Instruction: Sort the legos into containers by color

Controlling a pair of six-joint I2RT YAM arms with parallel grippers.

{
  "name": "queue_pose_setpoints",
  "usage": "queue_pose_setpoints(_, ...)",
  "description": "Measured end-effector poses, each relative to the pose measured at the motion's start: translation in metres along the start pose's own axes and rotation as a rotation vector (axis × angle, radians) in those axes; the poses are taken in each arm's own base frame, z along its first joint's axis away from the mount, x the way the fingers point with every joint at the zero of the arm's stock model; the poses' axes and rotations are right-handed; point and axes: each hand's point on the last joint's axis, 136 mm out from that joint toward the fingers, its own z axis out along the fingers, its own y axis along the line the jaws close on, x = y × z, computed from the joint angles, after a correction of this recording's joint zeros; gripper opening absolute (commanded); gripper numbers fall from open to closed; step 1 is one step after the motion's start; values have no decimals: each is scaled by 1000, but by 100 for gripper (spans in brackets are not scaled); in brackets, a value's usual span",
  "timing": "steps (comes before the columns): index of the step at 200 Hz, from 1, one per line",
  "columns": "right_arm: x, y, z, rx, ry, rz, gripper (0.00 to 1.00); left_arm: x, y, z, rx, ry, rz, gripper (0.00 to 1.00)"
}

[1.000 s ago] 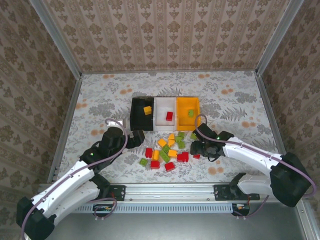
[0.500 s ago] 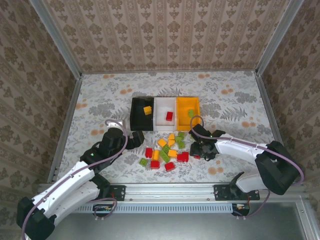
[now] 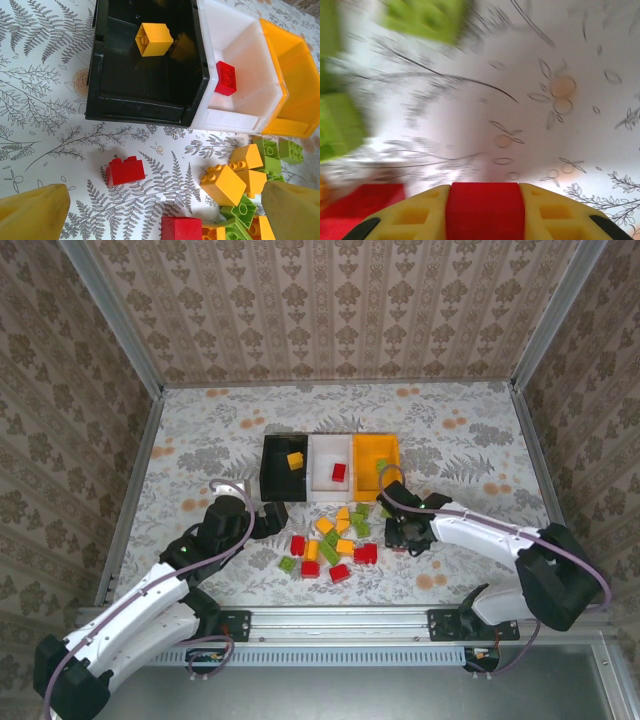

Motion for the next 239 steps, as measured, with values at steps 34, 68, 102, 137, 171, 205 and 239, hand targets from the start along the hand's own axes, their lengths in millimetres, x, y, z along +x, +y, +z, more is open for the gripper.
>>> queue_pose_setpoints(34, -63, 59, -54, -168, -160, -36, 30, 1, 3, 0, -11, 6, -2, 100)
queue_pose_setpoints(68, -125, 120, -68, -244, -249, -80, 30, 2, 4, -1, -15, 11, -8, 100)
queue_pose_setpoints(102, -164, 163, -36, -229, -247, -126, 32, 10, 9, -3, -30, 41, -8, 100)
queue_pose_setpoints(137, -187, 186, -5, -198, -236, -157, 45, 11, 12, -9, -31, 41, -12, 100)
queue_pose_setpoints(171, -194, 191, 3, -179, -232, -163, 64, 12, 14, -13, -34, 43, -15, 100)
queue_pose_setpoints(205, -196, 191, -6, -186, -248, -160, 67, 13, 15, -14, -36, 45, -15, 100)
queue_pose_setpoints(239, -170, 161, -34, -194, -257, -144, 69, 11, 14, -16, -31, 35, -17, 100)
